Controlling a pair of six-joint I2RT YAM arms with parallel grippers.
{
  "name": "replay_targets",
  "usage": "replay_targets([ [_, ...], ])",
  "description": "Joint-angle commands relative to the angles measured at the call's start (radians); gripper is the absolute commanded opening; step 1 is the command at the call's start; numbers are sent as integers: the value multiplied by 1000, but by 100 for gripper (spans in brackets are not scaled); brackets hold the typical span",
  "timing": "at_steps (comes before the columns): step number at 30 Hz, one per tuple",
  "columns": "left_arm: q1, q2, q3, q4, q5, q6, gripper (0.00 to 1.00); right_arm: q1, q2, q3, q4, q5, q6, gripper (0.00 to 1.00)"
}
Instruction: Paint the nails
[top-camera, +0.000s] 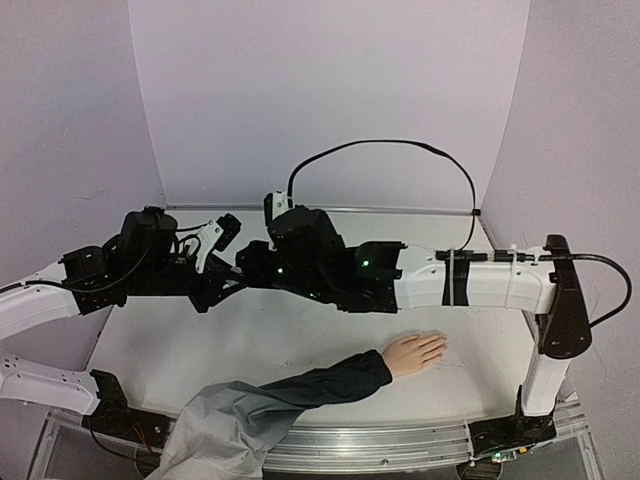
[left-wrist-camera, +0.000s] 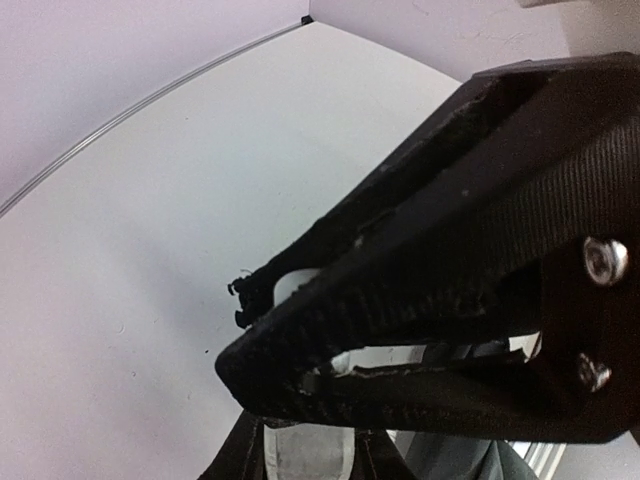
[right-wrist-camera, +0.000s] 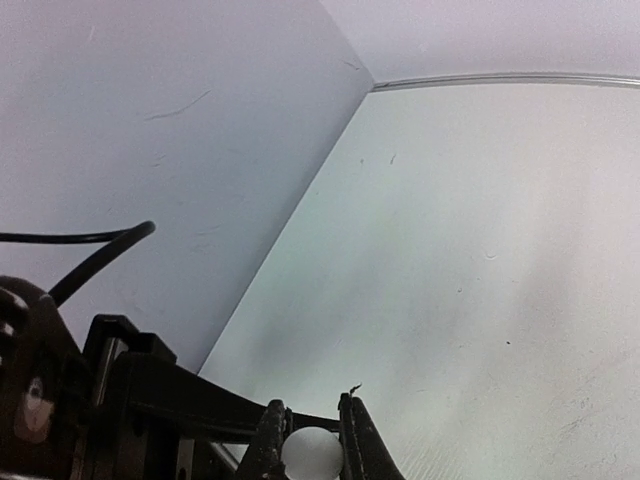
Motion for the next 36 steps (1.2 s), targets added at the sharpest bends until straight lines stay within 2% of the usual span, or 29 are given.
replay_targets([
  [1,13,9,69,21,-142,-19,0,78,21,78,21,126,61,0],
  [3,12,14,72,20,-119,-18,0,77,-1,47,113,77,-6,0],
  [6,12,17,76,18,-113,-14,0,64,-39,16,152,37,-65,2],
  [8,13,11,74,19,-101,-13,0,40,-74,-14,152,3,-103,20],
  [11,13,9,77,19,-47,-13,0,-13,-155,-97,160,-98,-139,40],
  [15,14,28,91,13,49,-8,0,-112,-250,-255,277,-411,-171,63],
  [17,14,37,98,13,123,-7,0,-118,-279,-282,294,-495,-224,74],
  [18,13,38,100,13,167,-7,0,-118,-284,-285,290,-526,-245,76],
  [21,14,40,105,34,343,-2,0,-124,-296,-292,268,-614,-288,77],
  [24,14,34,92,77,513,-4,0,-131,-310,-307,262,-696,-324,70],
  [26,12,32,87,100,575,-8,0,-134,-316,-315,257,-733,-340,64],
  [28,13,29,84,110,602,-8,0,-137,-320,-319,248,-749,-348,57],
  [32,13,27,81,116,619,-8,0,-142,-337,-339,243,-741,-346,53],
  [36,12,29,81,119,633,-8,0,-143,-327,-332,243,-771,-337,38],
])
